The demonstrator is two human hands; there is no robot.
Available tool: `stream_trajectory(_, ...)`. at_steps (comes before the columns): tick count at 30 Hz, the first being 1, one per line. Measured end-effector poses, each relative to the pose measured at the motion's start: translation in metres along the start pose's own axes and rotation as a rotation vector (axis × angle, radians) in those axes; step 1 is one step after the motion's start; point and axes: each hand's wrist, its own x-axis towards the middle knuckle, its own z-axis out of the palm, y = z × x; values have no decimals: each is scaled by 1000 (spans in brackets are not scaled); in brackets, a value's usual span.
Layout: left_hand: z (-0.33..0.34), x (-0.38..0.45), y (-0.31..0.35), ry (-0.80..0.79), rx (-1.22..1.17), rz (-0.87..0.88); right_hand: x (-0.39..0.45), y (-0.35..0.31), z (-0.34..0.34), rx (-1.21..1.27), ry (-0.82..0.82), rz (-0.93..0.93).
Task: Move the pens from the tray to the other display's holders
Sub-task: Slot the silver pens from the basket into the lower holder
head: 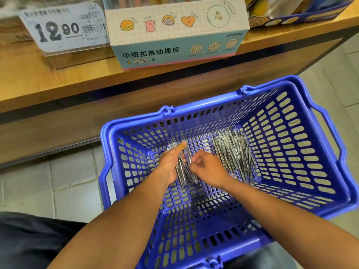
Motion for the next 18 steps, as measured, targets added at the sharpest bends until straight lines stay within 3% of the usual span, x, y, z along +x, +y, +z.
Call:
stream_trajectory(5, 2, -1, 0, -19, -43, 12, -8, -6, 12, 38, -27, -81)
stream_trajectory(8, 1, 1, -1, 48, -47, 17, 2, -2, 3, 82, 19, -22)
stream_trajectory(13, -1, 2, 0, 73, -71, -10, 22, 44, -29, -344, 308, 329)
stream_trajectory(18, -1, 2, 0, 71, -87, -22, 22, 73, -27, -594, 246, 480)
